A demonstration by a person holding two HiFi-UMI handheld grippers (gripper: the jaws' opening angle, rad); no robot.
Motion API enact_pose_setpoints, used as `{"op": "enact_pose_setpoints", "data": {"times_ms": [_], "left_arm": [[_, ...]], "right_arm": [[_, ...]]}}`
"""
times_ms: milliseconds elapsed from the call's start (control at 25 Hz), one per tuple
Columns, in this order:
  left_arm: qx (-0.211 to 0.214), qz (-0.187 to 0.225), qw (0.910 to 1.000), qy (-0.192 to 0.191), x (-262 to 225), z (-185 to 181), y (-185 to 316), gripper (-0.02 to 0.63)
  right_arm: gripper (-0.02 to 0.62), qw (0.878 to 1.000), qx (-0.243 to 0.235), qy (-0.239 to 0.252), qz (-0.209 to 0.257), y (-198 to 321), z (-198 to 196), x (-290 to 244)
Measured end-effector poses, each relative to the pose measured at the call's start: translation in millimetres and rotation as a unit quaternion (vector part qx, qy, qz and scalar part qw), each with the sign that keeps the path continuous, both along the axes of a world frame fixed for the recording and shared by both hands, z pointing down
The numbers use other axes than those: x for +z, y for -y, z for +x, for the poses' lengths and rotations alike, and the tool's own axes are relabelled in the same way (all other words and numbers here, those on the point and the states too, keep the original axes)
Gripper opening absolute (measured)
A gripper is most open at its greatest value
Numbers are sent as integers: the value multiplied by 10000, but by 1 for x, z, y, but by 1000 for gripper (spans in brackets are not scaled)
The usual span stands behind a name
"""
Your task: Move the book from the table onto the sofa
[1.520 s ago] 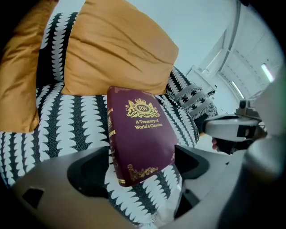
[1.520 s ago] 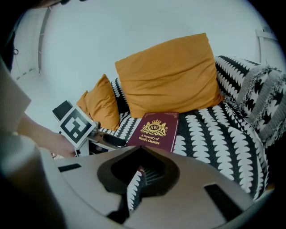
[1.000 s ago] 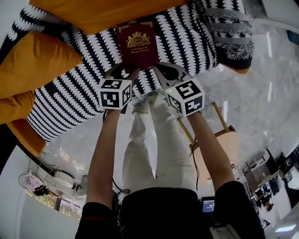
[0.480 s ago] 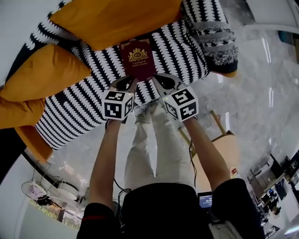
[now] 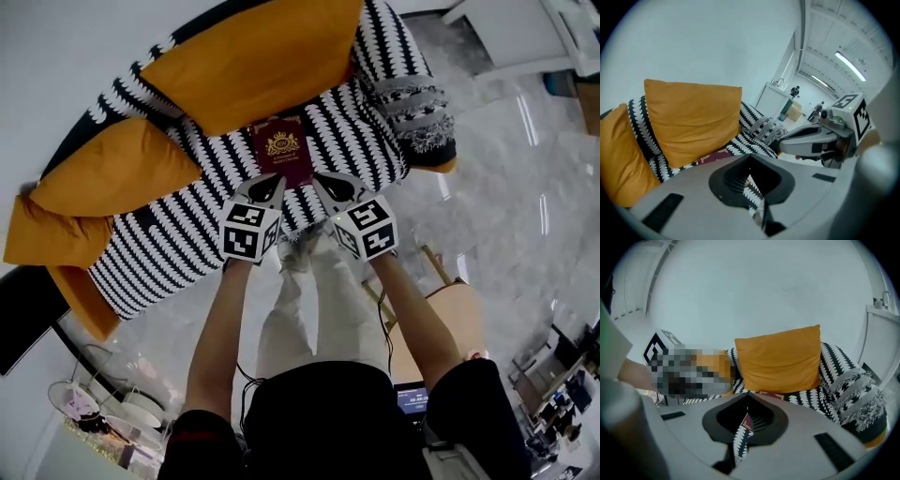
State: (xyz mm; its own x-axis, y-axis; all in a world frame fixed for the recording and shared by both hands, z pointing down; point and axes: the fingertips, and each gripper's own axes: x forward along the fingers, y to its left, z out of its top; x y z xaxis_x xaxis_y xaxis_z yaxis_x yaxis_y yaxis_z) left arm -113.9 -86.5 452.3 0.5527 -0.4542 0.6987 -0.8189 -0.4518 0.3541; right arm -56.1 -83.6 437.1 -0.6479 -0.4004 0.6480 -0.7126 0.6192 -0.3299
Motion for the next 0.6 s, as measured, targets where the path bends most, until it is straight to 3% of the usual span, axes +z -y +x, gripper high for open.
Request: {"op": "enact_pose_setpoints", "data": {"times_ms": [280, 600], "left_arm": [[176, 224, 9995, -159, -49, 8, -11, 17], [342, 751, 9963, -240, -125, 13, -8, 17]], "right_arm": [[17, 9994, 2, -17, 331, 2, -2, -50], [17, 9958, -174, 20, 901, -2, -11, -128]]}}
